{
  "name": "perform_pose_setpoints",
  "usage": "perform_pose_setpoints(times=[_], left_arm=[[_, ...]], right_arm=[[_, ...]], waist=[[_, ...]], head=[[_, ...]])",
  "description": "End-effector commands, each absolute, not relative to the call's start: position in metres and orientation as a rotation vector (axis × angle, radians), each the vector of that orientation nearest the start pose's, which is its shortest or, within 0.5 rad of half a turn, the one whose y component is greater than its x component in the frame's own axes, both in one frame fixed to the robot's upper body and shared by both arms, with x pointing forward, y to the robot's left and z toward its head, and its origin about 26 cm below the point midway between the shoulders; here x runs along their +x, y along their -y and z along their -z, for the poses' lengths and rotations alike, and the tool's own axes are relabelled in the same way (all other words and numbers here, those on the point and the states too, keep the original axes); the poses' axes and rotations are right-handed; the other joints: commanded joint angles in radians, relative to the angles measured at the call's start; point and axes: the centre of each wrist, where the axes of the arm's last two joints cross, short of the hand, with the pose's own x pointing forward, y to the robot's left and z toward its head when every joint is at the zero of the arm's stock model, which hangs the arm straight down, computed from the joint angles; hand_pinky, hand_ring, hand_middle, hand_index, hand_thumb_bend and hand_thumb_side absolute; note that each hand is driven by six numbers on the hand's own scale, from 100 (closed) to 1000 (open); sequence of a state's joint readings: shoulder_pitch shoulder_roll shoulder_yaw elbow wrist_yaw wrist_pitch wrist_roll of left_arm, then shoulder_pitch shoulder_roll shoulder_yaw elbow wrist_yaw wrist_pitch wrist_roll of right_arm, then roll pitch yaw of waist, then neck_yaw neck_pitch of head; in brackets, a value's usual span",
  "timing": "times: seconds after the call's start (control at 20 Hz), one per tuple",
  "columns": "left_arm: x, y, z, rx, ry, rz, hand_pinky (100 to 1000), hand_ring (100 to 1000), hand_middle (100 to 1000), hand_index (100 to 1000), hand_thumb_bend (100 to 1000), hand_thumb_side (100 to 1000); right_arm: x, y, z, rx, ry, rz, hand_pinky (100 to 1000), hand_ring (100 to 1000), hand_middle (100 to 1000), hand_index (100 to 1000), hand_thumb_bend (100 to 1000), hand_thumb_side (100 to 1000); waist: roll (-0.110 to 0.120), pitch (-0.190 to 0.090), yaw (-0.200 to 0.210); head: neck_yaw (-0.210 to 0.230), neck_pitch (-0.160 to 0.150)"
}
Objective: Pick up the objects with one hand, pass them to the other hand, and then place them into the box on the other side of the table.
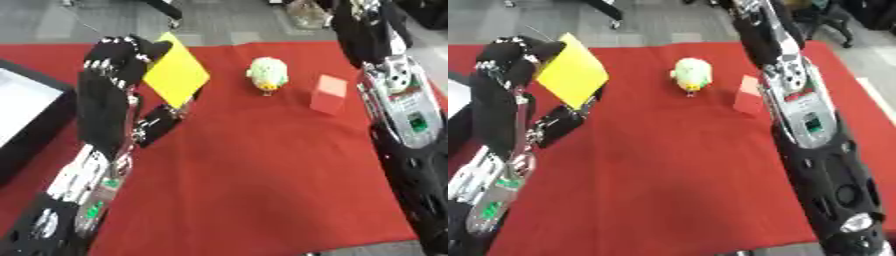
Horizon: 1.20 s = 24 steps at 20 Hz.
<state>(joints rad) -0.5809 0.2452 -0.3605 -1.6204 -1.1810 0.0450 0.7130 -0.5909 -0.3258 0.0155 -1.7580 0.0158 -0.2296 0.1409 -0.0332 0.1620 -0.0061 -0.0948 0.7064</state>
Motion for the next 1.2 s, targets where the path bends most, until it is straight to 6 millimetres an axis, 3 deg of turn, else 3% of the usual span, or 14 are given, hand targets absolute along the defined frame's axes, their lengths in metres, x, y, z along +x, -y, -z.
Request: perform_pose_setpoints(times=[0.05, 0.2, 0.25, 0.45, 0.65, 0.8, 0.85, 0.9, 0.95, 1.05, 1.2], left_arm=[[0.37, -0.186, -0.182, -1.902, -2.701, -0.724, 608, 496, 512, 644, 305, 246], [0.377, -0.234, -0.193, -2.234, -2.646, -0.928, 634, 512, 527, 666, 324, 341], [0.379, -0.248, -0.197, -2.327, -2.633, -1.018, 655, 535, 555, 696, 358, 409], [0.39, -0.3, -0.211, -2.631, -2.524, -1.444, 691, 569, 584, 726, 427, 508], [0.405, -0.342, -0.212, -2.841, -2.208, -1.962, 723, 605, 610, 747, 491, 554], [0.417, -0.364, -0.202, -2.959, -1.926, -2.27, 774, 687, 709, 840, 646, 637], [0.42, -0.369, -0.198, -2.99, -1.833, -2.343, 778, 694, 718, 847, 663, 645], [0.422, -0.374, -0.194, -3.026, -1.747, -2.389, 799, 731, 758, 891, 781, 712], [0.424, -0.378, -0.191, -3.059, -1.671, -2.417, 799, 731, 758, 891, 781, 712], [0.427, -0.385, -0.188, -3.117, -1.546, -2.45, 825, 771, 807, 934, 914, 784], [0.427, -0.39, -0.194, -3.184, -1.464, -2.396, 824, 769, 809, 940, 968, 805]], right_arm=[[0.356, 0.258, -0.244, -0.182, 2.497, -0.632, 773, 617, 725, 884, 100, 1000], [0.356, 0.269, -0.227, -0.224, 2.429, -0.624, 769, 610, 716, 879, 100, 1000], [0.356, 0.272, -0.222, -0.23, 2.41, -0.62, 768, 608, 715, 878, 100, 1000], [0.355, 0.278, -0.207, -0.238, 2.352, -0.61, 767, 606, 712, 876, 100, 1000], [0.354, 0.281, -0.198, -0.231, 2.322, -0.611, 767, 604, 709, 875, 100, 1000], [0.354, 0.281, -0.194, -0.225, 2.309, -0.615, 766, 602, 707, 875, 100, 1000], [0.354, 0.281, -0.193, -0.224, 2.306, -0.616, 766, 602, 706, 875, 100, 1000], [0.354, 0.281, -0.192, -0.222, 2.304, -0.616, 766, 600, 704, 874, 100, 1000], [0.354, 0.281, -0.192, -0.22, 2.302, -0.615, 766, 600, 704, 874, 100, 1000], [0.354, 0.282, -0.19, -0.216, 2.298, -0.615, 765, 598, 701, 874, 100, 1000], [0.354, 0.282, -0.19, -0.214, 2.294, -0.615, 765, 597, 698, 874, 100, 1000]], waist=[[0.012, -0.021, 0.001], [0.034, -0.03, -0.001], [0.039, -0.033, -0.002], [0.054, -0.049, -0.008], [0.061, -0.066, -0.016], [0.06, -0.073, -0.021], [0.06, -0.074, -0.023], [0.059, -0.075, -0.024], [0.059, -0.075, -0.025], [0.059, -0.074, -0.027], [0.06, -0.073, -0.028]], head=[[0.061, -0.033], [0.148, -0.054], [0.165, -0.057], [0.217, -0.053], [0.264, -0.042], [0.288, -0.038], [0.293, -0.038], [0.296, -0.039], [0.298, -0.04], [0.297, -0.041], [0.293, -0.041]])
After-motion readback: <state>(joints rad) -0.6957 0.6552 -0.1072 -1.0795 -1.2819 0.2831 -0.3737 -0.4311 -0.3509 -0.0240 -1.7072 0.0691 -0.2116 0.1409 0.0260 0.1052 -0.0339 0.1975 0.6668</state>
